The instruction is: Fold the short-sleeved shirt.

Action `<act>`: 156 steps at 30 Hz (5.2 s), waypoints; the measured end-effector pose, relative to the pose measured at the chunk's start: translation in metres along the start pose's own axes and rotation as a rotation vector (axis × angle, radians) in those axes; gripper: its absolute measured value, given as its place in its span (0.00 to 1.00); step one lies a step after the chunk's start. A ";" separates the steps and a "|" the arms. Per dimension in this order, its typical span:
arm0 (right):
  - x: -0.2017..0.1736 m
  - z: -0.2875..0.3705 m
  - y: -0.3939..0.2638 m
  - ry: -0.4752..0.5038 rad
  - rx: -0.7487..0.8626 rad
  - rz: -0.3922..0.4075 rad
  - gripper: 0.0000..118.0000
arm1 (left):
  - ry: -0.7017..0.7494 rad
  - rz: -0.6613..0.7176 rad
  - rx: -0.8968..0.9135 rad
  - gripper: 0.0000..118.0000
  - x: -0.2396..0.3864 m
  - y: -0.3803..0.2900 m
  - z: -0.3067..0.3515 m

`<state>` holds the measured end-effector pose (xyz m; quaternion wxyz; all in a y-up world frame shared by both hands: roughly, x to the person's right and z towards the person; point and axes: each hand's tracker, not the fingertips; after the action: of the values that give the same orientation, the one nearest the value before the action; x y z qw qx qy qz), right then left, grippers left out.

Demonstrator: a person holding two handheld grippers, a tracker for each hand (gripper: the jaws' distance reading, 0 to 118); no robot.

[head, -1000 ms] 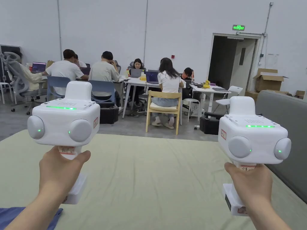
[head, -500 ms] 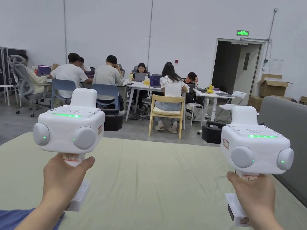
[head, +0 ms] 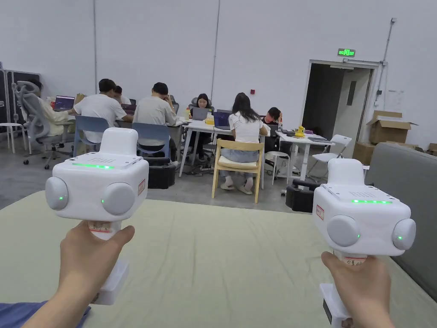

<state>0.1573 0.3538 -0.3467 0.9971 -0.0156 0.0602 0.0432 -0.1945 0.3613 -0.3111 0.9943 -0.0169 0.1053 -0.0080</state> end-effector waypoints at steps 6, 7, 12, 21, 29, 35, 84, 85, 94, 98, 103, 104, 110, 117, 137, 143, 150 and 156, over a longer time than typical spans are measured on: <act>-0.002 0.003 0.003 0.012 0.012 -0.005 1.00 | -0.003 -0.012 0.001 1.00 0.001 0.002 -0.001; -0.002 0.002 0.003 0.011 0.014 0.000 1.00 | -0.003 -0.015 0.003 1.00 0.002 0.002 -0.001; 0.000 0.001 0.004 0.014 0.019 -0.001 1.00 | -0.009 -0.013 0.015 1.00 0.004 0.003 0.000; 0.003 0.002 0.004 -0.004 0.055 -0.002 1.00 | -0.037 -0.012 0.042 1.00 0.004 0.004 -0.001; 0.007 0.010 -0.016 -0.056 0.037 -0.040 0.02 | -0.109 -0.028 0.002 0.00 0.018 -0.010 -0.009; 0.014 0.008 -0.032 0.034 0.000 -0.060 0.02 | -0.045 -0.071 0.033 0.00 0.021 -0.009 0.000; -0.240 -0.149 -0.250 0.480 -0.462 0.150 0.02 | 0.152 0.059 -0.832 0.96 -0.224 -0.436 -0.093; -0.241 -0.148 -0.256 0.488 -0.479 0.150 0.02 | 0.227 0.088 -0.787 0.89 -0.234 -0.433 -0.091; -0.232 -0.128 -0.291 0.566 -0.564 0.091 0.02 | 0.196 0.350 -0.793 0.11 -0.286 -0.411 -0.092; -0.197 -0.109 -0.275 0.539 -0.536 0.043 0.02 | 0.173 0.265 -0.682 0.10 -0.248 -0.373 -0.076; -0.130 -0.075 -0.246 0.437 -0.478 -0.044 0.02 | -0.054 0.306 -0.625 0.09 -0.163 -0.313 -0.066; -0.115 -0.066 -0.240 0.419 -0.468 -0.056 0.02 | -0.098 0.307 -0.616 0.09 -0.152 -0.308 -0.076; -0.017 -0.004 -0.191 0.266 -0.361 -0.103 0.02 | -0.473 0.141 -0.449 0.09 0.003 -0.186 -0.085; 0.111 0.069 -0.171 -0.040 -0.291 -0.089 0.02 | -0.825 -0.017 -0.584 0.09 0.231 -0.196 -0.064; 0.201 0.128 -0.252 -0.203 -0.476 -0.227 0.02 | -1.043 -0.082 -1.056 0.62 0.421 -0.375 0.019; 0.175 0.128 -0.236 -0.134 -0.448 -0.215 0.02 | -1.033 0.081 -0.859 0.54 0.278 -0.295 0.038; 0.140 0.127 -0.241 -0.066 -0.469 -0.199 0.02 | -0.515 0.036 -0.654 0.00 0.091 -0.245 0.108; 0.126 0.126 -0.248 -0.031 -0.506 -0.176 0.02 | -0.381 0.089 -0.670 0.00 0.033 -0.252 0.093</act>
<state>0.3186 0.1222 -0.2305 0.9623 -0.2688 0.0305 -0.0299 -0.1457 0.1117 -0.2178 0.9348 -0.3373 -0.0839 0.0732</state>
